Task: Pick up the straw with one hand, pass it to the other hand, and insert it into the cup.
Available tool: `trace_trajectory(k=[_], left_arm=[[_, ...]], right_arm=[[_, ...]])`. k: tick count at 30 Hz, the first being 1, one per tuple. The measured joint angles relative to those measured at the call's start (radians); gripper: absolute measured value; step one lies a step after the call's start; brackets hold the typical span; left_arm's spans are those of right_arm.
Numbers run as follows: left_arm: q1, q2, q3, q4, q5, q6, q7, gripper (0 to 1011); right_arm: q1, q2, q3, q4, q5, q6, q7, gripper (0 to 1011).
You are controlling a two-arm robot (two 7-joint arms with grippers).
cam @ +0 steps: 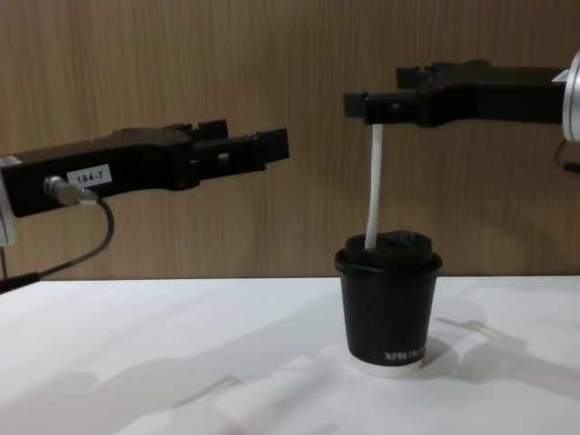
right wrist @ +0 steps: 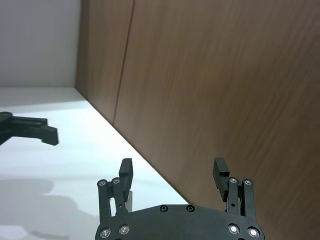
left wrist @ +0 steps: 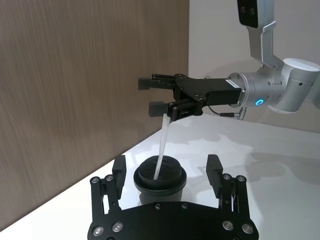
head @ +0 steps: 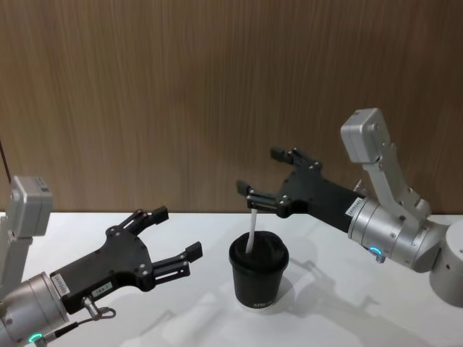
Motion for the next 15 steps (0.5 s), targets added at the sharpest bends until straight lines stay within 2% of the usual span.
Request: trace_trajectory(k=[8,15], left_arm=[[-0.026,-0.014,0.015,0.018,0.016,-0.022,0.008,1000],[-0.070,-0.043,0.033,0.053,0.047,-0.066,0.027,1000]], right_arm=[[-0.028,-0.012,0.029,-0.025,-0.019,0.036,-0.095,1001],[-0.059,-0.026,0.057,-0.049,-0.039,0.068,-0.184,1001]])
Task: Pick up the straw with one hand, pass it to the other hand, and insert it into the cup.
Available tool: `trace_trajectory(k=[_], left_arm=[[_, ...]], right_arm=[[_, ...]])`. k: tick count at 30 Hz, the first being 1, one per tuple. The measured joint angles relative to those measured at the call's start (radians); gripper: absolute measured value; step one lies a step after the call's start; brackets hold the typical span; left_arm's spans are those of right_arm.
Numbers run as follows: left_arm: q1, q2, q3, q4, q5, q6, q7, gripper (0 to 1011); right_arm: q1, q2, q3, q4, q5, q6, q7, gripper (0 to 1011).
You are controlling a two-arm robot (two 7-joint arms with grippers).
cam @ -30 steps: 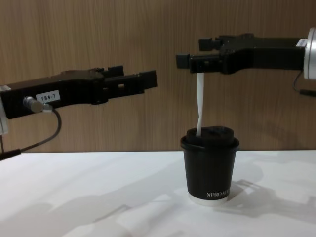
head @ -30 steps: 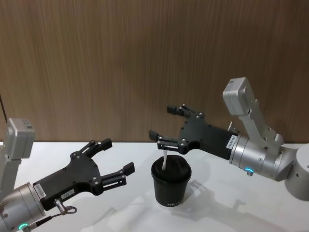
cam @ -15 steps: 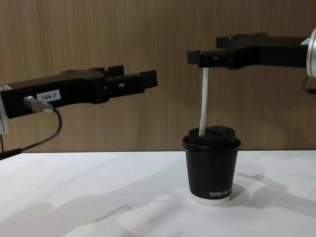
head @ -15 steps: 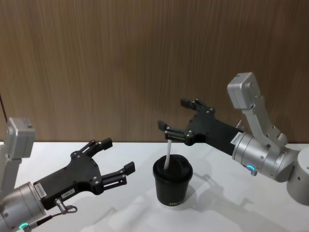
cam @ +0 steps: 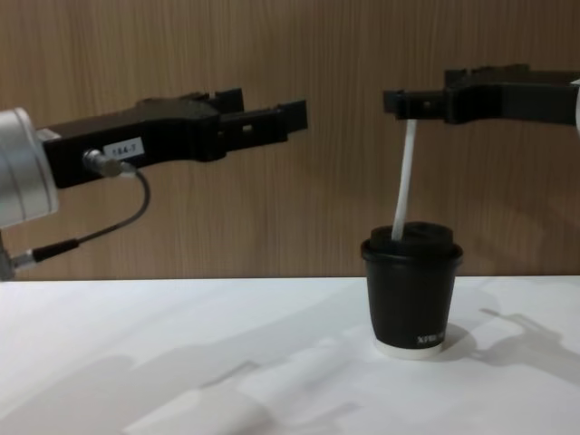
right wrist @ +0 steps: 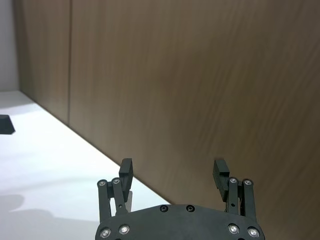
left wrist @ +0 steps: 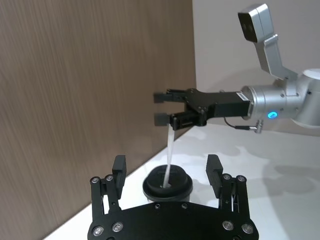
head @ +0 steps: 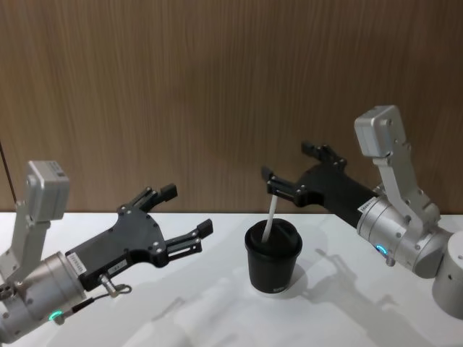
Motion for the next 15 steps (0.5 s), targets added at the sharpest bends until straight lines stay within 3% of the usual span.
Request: trace_trajectory(k=[8,15], left_arm=[[-0.046,-0.033,0.021,0.038,0.027,-0.047,0.019,1000],[-0.062,-0.047,0.033,0.054,0.035,-0.071,0.029,1000]], right_arm=[[-0.043,-0.019,0.034,-0.034,-0.027,0.036,-0.116,1001],[-0.075,-0.031,0.055,-0.064,-0.036,0.051,-0.169,1001]])
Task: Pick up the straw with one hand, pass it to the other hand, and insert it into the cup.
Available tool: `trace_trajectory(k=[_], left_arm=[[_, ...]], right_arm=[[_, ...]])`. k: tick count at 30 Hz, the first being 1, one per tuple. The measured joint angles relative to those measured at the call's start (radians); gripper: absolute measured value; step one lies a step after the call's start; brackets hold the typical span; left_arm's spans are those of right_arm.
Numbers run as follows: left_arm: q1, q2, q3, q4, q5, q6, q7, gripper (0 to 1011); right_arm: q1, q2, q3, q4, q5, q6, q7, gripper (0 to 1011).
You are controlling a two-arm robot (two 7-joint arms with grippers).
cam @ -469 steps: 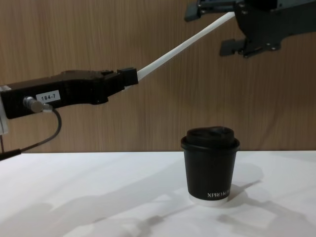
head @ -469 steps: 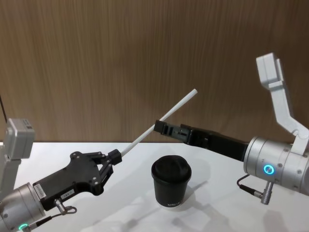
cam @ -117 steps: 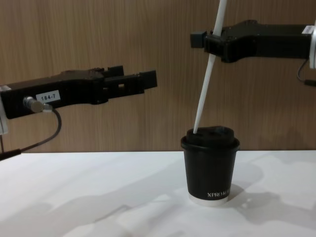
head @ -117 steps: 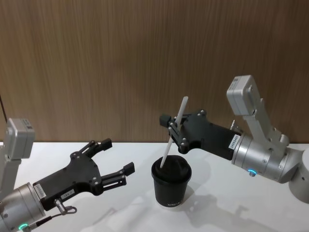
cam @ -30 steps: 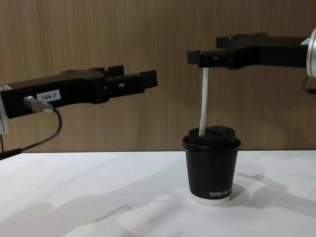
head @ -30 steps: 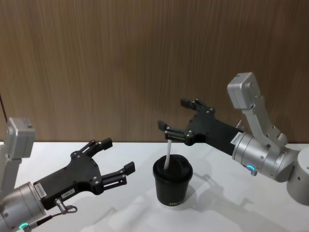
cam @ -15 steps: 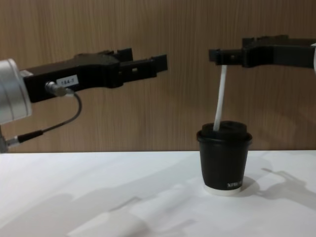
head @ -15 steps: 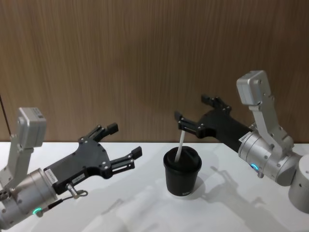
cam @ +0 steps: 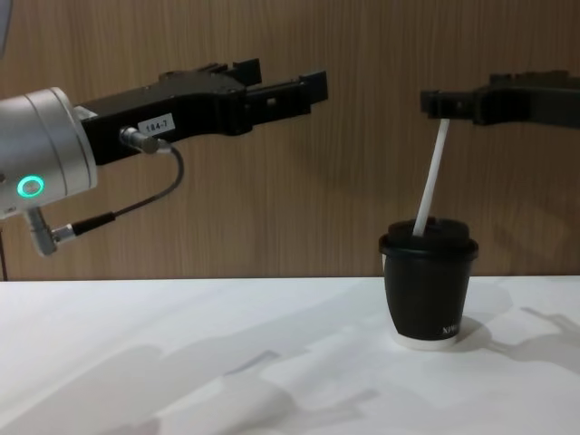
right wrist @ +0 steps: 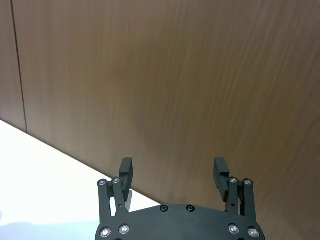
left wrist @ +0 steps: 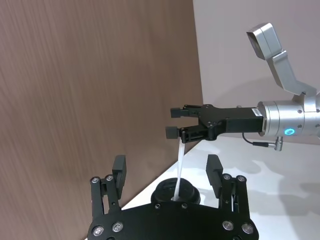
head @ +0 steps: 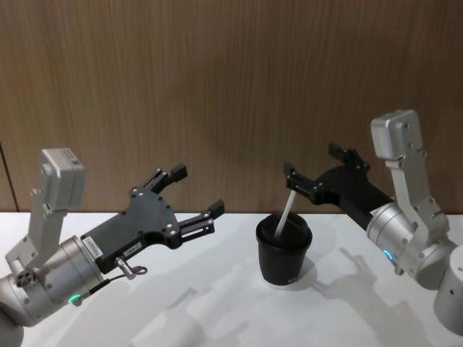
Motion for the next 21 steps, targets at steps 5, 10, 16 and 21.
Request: trace_trajectory(k=[5,10,16,21], left_arm=[[-0.005,-0.005,0.006,0.005,0.001,-0.012,0.004,1000],[-0.009,-0.009,0.010,0.010,0.002,-0.022,0.007,1000],[-0.011,-0.012,0.013,0.012,0.003,-0.028,0.009,1000],[-0.013,-0.014,0.015,0.014,0.004,-0.032,0.010,999]], right_arm=[[-0.015,-0.002,0.010,-0.017,0.003,-0.002,-0.002,1001],[-0.028,0.001,0.019,-0.033,0.019,-0.017,0.024,1001],[-0.038,0.005,0.024,-0.047,0.045,-0.042,0.078,1001],[-0.045,0.007,0.028,-0.058,0.062,-0.058,0.115,1001]])
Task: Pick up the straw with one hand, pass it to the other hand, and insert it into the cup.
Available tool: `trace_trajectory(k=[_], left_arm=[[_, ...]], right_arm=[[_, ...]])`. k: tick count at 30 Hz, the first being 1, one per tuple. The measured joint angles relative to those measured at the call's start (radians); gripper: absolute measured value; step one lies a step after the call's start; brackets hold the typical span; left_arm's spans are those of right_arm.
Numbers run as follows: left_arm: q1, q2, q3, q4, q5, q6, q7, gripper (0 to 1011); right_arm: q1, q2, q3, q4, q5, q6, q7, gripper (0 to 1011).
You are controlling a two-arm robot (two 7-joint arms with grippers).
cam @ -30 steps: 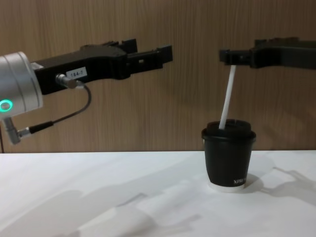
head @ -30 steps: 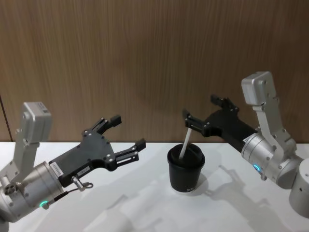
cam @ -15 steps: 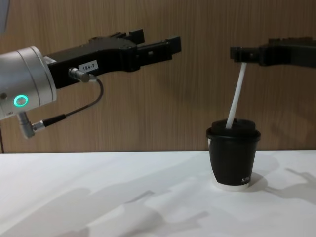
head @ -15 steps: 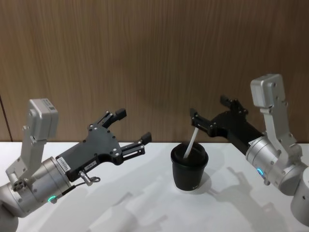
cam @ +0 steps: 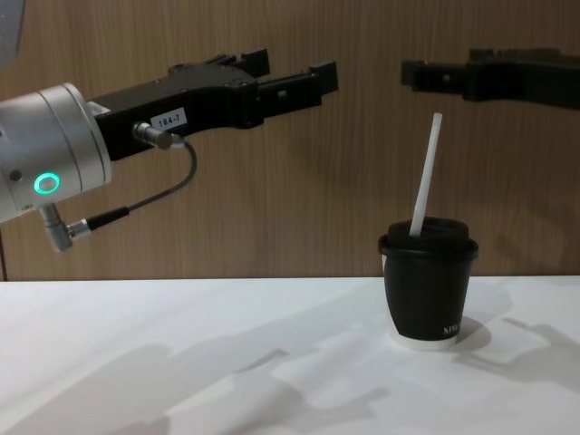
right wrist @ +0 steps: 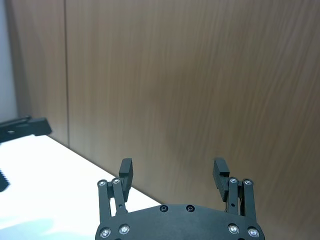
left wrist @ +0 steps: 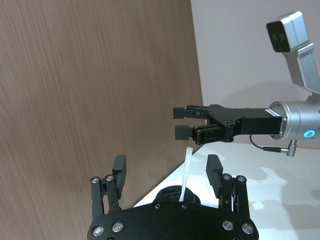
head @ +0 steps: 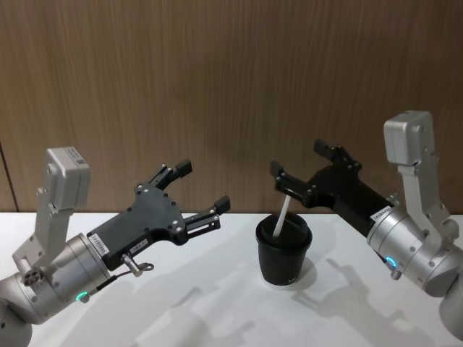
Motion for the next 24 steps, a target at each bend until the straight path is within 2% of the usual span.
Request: trace_trajectory(k=[11,24], left_arm=[[-0.002,-0.002,0.002,0.001,0.000,-0.004,0.001,1000],[-0.003,-0.003,0.003,0.003,0.000,-0.006,0.002,1000]], right_arm=[[-0.010,0.002,0.005,-0.015,0.024,-0.024,0.051,1001],[-0.013,0.002,0.007,-0.021,0.034,-0.033,0.072,1001]])
